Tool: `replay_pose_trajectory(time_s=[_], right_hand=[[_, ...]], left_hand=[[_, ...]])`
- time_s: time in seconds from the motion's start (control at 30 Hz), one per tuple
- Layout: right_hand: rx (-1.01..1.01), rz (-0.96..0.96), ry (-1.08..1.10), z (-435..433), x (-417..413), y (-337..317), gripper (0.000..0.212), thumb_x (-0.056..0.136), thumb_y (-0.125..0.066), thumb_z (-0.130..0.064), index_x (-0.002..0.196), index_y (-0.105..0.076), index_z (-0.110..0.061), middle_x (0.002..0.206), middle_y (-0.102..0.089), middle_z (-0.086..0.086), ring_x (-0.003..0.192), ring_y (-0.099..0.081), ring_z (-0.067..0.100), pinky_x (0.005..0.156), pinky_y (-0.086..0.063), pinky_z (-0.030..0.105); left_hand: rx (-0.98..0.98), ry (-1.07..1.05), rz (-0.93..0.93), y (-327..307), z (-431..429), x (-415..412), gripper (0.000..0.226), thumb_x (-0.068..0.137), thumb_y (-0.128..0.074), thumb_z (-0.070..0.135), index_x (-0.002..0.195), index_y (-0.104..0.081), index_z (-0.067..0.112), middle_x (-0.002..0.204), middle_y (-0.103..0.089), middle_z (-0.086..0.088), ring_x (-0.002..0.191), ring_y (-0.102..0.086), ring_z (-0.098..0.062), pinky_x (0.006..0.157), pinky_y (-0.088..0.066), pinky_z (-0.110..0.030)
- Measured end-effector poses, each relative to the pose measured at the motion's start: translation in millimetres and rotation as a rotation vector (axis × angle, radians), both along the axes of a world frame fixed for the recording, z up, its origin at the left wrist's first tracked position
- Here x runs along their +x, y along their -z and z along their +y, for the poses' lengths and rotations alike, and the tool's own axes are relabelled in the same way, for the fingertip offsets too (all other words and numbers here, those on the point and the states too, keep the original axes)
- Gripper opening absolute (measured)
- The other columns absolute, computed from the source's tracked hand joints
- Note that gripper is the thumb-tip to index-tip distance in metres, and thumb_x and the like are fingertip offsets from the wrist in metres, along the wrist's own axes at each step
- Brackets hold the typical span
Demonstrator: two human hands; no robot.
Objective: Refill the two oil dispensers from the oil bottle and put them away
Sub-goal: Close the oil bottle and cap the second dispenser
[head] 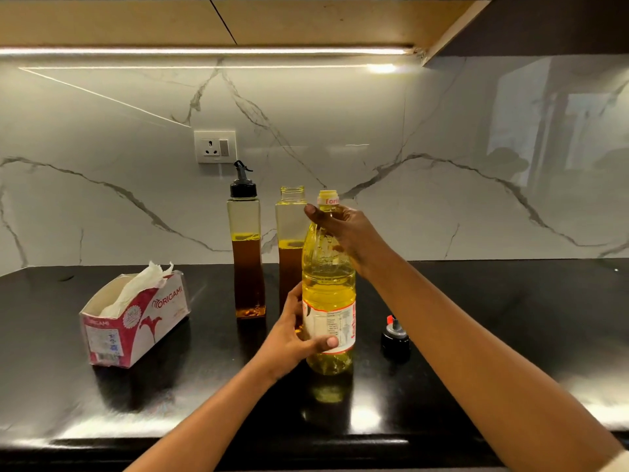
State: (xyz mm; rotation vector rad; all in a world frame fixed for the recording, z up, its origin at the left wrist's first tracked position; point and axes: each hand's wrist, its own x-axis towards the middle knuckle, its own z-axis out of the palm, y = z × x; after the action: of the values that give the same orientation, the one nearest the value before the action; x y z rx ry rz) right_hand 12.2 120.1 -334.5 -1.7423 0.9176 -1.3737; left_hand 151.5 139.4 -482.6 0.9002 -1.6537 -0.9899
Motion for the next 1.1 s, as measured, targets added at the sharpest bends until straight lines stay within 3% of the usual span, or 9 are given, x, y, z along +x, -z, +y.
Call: replay_pose_trajectory(time_s=[0.1,0.3,0.37,0.5,0.63,0.8,0.97,1.03,1.1], right_hand=[[0.07,0.022,-0.08,-2,-1,4,0.03,0.082,-0.062,-0.046,0.106,-0.056,-0.028,0.11,-0.063,0.003,0.106,-0.057,0.02,0.094,-0.046,0.037],[0.152,0.069,-0.076,-15,-35,19,0.079,0.072,-0.046,-0.066,0.132,-0.044,-0.015,0.128,-0.054,0.004,0.12,-0.048,0.02,0.1,-0.037,0.046],[0.152,0.244,0.073,-25,-54,33,0.073,0.076,-0.045,-0.067,0.126,-0.05,-0.013,0.122,-0.056,0.003,0.116,-0.05,0.021,0.096,-0.04,0.042],[0.196,0.893,0.456,-58,-97,74,0.045,0.088,-0.055,-0.05,0.11,-0.058,-0.011,0.108,-0.064,0.006,0.097,-0.059,0.021,0.085,-0.047,0.035],[0.4,1.195,0.54,-72,-110,93,0.057,0.081,-0.057,-0.061,0.108,-0.057,-0.011,0.098,-0.063,0.005,0.089,-0.061,0.019,0.08,-0.052,0.033],[0.648,1.195,0.39,-81,-101,96,0.05,0.079,-0.072,-0.042,0.11,-0.059,-0.004,0.092,-0.064,0.01,0.082,-0.063,0.022,0.084,-0.055,0.035],[0.572,1.144,0.39,-85,-99,95,0.028,0.084,-0.068,-0.019,0.106,-0.064,-0.003,0.101,-0.068,0.016,0.081,-0.07,0.024,0.076,-0.059,0.035],[0.444,1.011,0.372,-81,-97,80,0.023,0.087,-0.062,-0.015,0.107,-0.063,-0.004,0.102,-0.067,0.016,0.072,-0.066,0.02,0.069,-0.058,0.031],[0.365,0.702,0.25,-71,-90,53,0.021,0.092,-0.056,-0.012,0.111,-0.059,-0.005,0.101,-0.063,0.013,0.07,-0.059,0.016,0.062,-0.054,0.026]], left_hand=[[-0.004,-0.015,-0.007,1,-2,-2,0.083,0.066,-0.085,0.015,0.126,-0.035,0.042,0.121,-0.061,0.011,0.107,-0.062,0.002,0.081,-0.053,-0.016],[0.002,-0.026,0.011,3,-3,6,0.087,0.05,-0.088,0.037,0.122,-0.039,0.048,0.116,-0.065,0.016,0.109,-0.062,-0.002,0.079,-0.052,-0.017],[0.001,-0.021,0.019,2,-1,6,0.087,0.05,-0.087,0.037,0.122,-0.039,0.047,0.115,-0.065,0.015,0.108,-0.063,-0.001,0.077,-0.052,-0.016],[0.017,-0.037,0.001,2,-1,5,0.086,0.05,-0.086,0.041,0.12,-0.037,0.05,0.116,-0.064,0.016,0.106,-0.062,0.001,0.077,-0.052,-0.015],[0.017,-0.055,-0.018,2,-1,5,0.085,0.05,-0.085,0.044,0.119,-0.037,0.052,0.118,-0.063,0.015,0.109,-0.062,-0.002,0.08,-0.053,-0.017],[0.016,-0.072,-0.045,2,-2,6,0.083,0.056,-0.088,0.039,0.118,-0.035,0.055,0.119,-0.061,0.017,0.11,-0.06,-0.003,0.083,-0.051,-0.017],[0.015,-0.071,-0.04,2,-1,6,0.08,0.059,-0.083,0.03,0.119,-0.035,0.05,0.119,-0.06,0.015,0.108,-0.059,-0.002,0.078,-0.051,-0.014],[0.018,-0.061,-0.039,2,-1,7,0.083,0.058,-0.09,0.034,0.12,-0.037,0.049,0.115,-0.063,0.017,0.106,-0.062,-0.001,0.076,-0.052,-0.014],[0.023,-0.05,-0.033,1,0,8,0.085,0.052,-0.088,0.04,0.12,-0.038,0.048,0.111,-0.065,0.024,0.104,-0.062,0.003,0.075,-0.052,-0.014]])
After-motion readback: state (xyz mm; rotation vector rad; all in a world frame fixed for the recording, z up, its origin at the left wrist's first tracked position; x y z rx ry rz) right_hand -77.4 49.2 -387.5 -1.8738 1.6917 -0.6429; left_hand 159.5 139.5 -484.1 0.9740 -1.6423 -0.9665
